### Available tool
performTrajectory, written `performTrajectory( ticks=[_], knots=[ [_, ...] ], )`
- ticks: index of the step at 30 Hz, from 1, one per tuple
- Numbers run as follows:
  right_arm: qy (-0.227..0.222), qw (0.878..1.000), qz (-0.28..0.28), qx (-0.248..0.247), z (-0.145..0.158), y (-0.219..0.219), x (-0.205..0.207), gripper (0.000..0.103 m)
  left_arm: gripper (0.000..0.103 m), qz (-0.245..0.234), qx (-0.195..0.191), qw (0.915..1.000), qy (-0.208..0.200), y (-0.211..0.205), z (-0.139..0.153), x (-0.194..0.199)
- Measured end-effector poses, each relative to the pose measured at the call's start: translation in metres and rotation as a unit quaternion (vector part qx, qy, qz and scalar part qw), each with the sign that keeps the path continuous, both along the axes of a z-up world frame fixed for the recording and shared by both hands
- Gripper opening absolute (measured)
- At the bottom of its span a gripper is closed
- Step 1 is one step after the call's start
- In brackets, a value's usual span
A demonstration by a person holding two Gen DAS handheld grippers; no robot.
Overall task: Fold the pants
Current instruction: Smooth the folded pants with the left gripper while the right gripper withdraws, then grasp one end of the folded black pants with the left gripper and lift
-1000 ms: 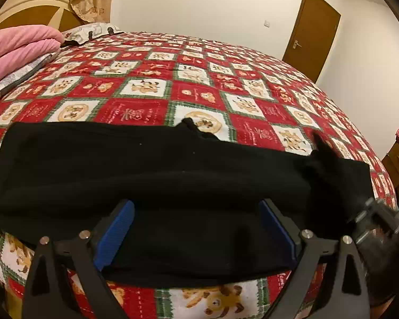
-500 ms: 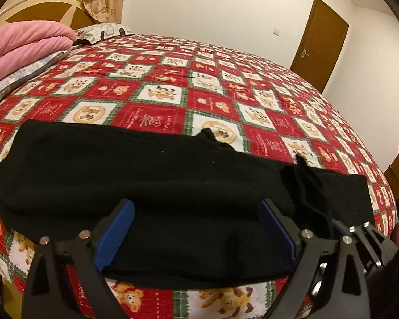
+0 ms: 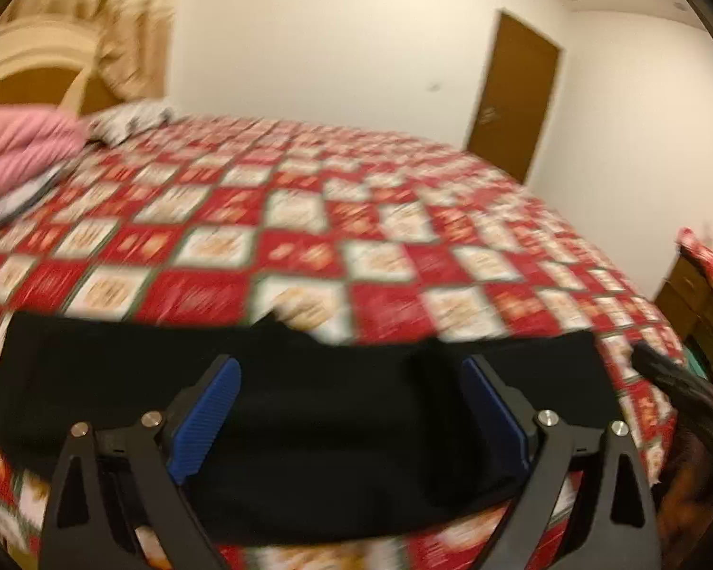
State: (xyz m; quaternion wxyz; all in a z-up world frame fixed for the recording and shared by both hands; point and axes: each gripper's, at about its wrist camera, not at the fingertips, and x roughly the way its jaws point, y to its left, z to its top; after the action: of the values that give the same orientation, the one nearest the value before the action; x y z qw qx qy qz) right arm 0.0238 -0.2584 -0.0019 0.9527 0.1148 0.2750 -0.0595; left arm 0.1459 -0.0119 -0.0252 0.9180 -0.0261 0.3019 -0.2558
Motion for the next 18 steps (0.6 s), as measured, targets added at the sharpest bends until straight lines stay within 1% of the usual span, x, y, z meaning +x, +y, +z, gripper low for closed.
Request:
performTrajectory(
  ticks=[2,4,5,7,8,9,10,11,12,13,15,17,18],
  knots=[
    [0.024,0.999,-0.025,0.006,-0.007,-0.023,0.014,0.023,0.094,-0.029,0.001,0.9995,-0.012,-0.023,0.008,-0.004],
    [0.039,0.999,-0.027,0.020,-0.013,-0.038,0.029,0.023,0.080,-0.054,0.008,0.9984,-0.011,-0.049,0.009,-0.006],
    [0.043,0.998,-0.026,0.022,-0.017,-0.040,0.033,0.023,0.076,-0.065,0.011,0.9978,-0.005,-0.062,0.005,-0.006],
    [0.062,0.998,-0.025,0.021,-0.032,-0.042,0.046,0.023,0.060,-0.078,0.018,0.9968,0.012,-0.081,-0.009,-0.005],
    [0.079,0.996,-0.026,0.027,-0.044,-0.045,0.049,0.023,0.059,-0.075,0.023,0.9966,0.026,-0.086,-0.019,-0.002],
    [0.098,0.994,-0.028,0.036,-0.057,-0.050,0.051,0.023,0.059,-0.068,0.032,0.9958,0.052,-0.089,-0.033,0.003],
    [0.103,0.993,-0.029,0.050,-0.068,-0.053,0.053,0.024,0.059,-0.058,0.039,0.9948,0.074,-0.088,-0.047,0.009],
    [0.077,0.995,-0.029,0.061,-0.071,-0.058,0.049,0.023,0.057,-0.051,0.040,0.9945,0.082,-0.084,-0.058,0.009],
    [0.068,0.995,-0.025,0.061,-0.075,-0.060,0.048,0.023,0.053,-0.048,0.037,0.9961,0.064,-0.081,-0.059,0.006],
    [0.062,0.996,-0.024,0.052,-0.076,-0.058,0.046,0.023,0.053,-0.050,0.051,0.9962,0.050,-0.081,-0.060,0.003],
    [0.057,0.998,-0.027,0.022,-0.076,-0.049,0.045,0.023,0.053,-0.051,0.068,0.9954,0.044,-0.085,-0.058,-0.001],
    [0.058,0.998,-0.031,-0.003,-0.075,-0.043,0.046,0.024,0.058,-0.052,0.066,0.9954,0.047,-0.086,-0.057,-0.001],
    [0.057,0.998,-0.031,-0.004,-0.074,-0.042,0.045,0.024,0.062,-0.055,0.062,0.9953,0.050,-0.086,-0.055,-0.003]
  ],
)
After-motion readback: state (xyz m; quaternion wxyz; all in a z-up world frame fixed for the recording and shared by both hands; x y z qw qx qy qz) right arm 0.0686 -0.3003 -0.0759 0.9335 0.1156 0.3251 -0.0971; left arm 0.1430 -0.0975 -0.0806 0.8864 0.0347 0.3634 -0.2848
